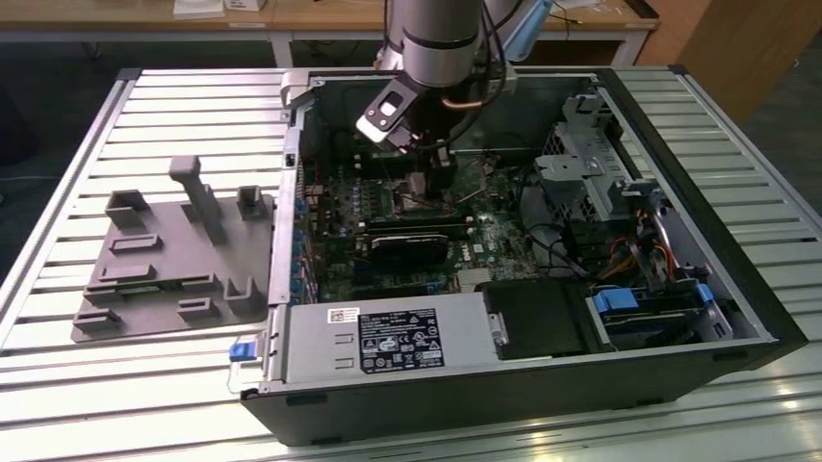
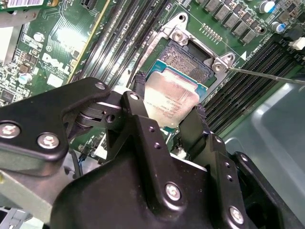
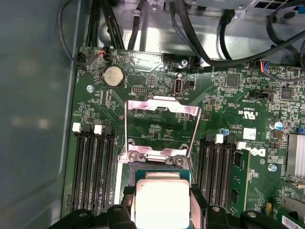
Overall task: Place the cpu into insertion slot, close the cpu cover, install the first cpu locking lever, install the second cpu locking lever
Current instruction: 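Place the cpu into insertion slot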
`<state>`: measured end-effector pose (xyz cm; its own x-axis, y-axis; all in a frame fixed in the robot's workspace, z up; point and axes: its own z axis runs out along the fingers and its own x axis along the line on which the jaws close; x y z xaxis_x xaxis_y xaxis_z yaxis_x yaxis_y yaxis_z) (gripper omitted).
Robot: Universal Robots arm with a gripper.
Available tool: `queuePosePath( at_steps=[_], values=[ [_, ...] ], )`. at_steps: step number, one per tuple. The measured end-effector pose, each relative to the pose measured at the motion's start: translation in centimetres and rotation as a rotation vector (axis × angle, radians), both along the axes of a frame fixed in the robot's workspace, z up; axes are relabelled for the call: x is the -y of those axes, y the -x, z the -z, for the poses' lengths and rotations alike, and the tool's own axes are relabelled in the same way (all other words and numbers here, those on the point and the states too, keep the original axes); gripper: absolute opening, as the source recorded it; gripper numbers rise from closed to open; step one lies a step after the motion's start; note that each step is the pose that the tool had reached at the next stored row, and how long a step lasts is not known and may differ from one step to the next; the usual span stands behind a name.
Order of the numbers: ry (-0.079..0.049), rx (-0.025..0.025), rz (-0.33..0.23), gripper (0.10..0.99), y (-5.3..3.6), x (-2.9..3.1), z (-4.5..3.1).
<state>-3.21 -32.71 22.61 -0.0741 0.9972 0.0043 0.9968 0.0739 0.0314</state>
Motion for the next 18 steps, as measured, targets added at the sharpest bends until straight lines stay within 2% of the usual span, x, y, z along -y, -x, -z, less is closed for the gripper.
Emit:
queuePosePath(
  at_steps=[18],
  values=[
    [0.001, 0.0005, 0.004, 0.537, 0.36, -0.1, 1.59]
  ],
)
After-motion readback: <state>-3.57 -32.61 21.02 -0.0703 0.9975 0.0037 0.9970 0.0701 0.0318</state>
